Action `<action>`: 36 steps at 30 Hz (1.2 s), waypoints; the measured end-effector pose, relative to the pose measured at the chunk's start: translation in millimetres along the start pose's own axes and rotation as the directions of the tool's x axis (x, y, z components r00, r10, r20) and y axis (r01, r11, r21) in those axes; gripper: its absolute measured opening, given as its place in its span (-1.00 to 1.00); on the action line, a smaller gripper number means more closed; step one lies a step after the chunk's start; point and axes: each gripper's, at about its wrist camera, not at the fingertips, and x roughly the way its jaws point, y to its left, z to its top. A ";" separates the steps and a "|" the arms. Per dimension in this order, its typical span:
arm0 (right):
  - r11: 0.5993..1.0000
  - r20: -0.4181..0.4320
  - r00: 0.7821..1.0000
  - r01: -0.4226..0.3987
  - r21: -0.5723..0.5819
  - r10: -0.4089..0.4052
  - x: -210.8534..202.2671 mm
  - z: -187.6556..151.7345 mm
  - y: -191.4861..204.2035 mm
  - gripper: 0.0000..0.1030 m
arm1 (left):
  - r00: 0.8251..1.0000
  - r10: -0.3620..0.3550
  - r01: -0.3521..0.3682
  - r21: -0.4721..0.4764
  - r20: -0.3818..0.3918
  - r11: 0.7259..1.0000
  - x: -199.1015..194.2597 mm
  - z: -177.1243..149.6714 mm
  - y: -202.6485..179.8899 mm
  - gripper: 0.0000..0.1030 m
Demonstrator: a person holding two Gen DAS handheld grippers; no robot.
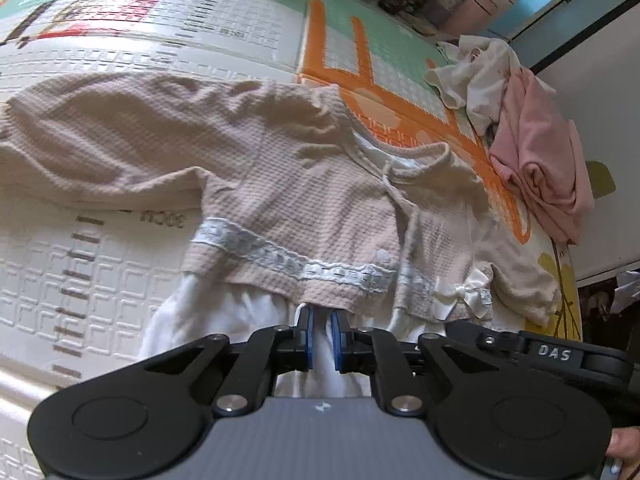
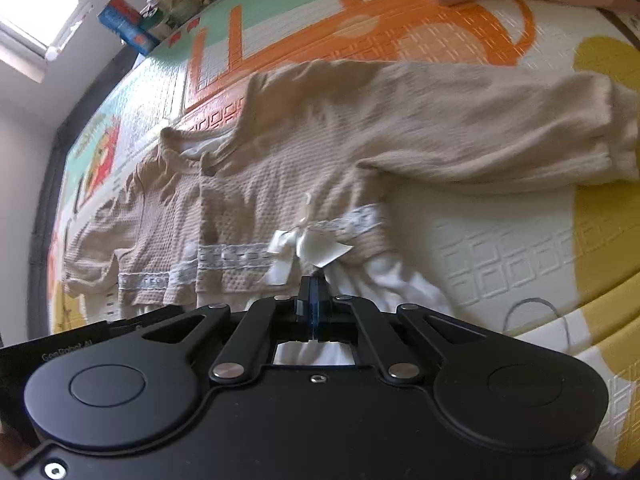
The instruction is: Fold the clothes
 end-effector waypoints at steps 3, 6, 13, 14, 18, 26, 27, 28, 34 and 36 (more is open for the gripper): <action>1.000 0.008 1.000 0.007 0.016 -0.007 -5.3 0.9 -12.0 -1.00 | 1.000 0.017 -0.017 -0.014 0.013 1.000 -6.8 -0.1 8.3 -0.53; 0.999 0.017 1.000 0.009 0.041 -0.010 -11.1 1.4 -23.6 -1.00 | 0.998 0.055 -0.055 -0.027 0.023 0.998 -12.0 0.2 19.0 -0.70; 0.995 0.040 0.997 0.065 0.075 -0.068 -22.6 4.7 -44.5 -1.00 | 0.997 0.068 -0.065 -0.075 0.030 0.995 -21.8 1.7 45.1 -0.69; 0.995 0.041 0.997 0.069 0.078 -0.072 -23.5 5.0 -48.0 -1.00 | 0.997 0.065 -0.062 -0.084 0.029 0.995 -22.4 2.1 47.7 -0.70; 0.993 0.044 0.996 0.069 0.092 -0.073 -26.1 6.5 -58.1 -1.00 | 0.995 0.088 -0.083 -0.102 0.037 0.991 -26.2 2.5 52.5 -0.81; 0.994 0.068 0.993 0.094 0.051 -0.097 -38.2 8.6 -59.5 -0.91 | 0.984 0.163 -0.155 -0.104 0.066 0.982 -39.6 0.3 65.4 -0.41; 0.996 0.072 0.994 0.077 0.043 -0.080 -39.6 9.3 -58.2 -0.73 | 0.983 0.168 -0.160 -0.100 0.076 0.982 -41.4 0.9 64.8 -0.41; 0.997 0.079 0.995 0.067 0.034 -0.069 -40.7 10.2 -56.1 -0.61 | 0.982 0.167 -0.159 -0.095 0.084 0.983 -43.0 1.7 63.9 -0.41; 1.000 0.089 0.996 0.024 -0.002 -0.024 -38.4 19.8 -38.5 -0.43 | 0.987 0.126 -0.123 -0.037 0.100 0.992 -38.8 12.6 43.1 -0.37; 1.000 0.081 0.996 0.025 -0.014 -0.024 -33.9 22.1 -32.0 -0.43 | 0.987 0.133 -0.131 -0.028 0.087 0.991 -31.1 16.1 37.4 -0.37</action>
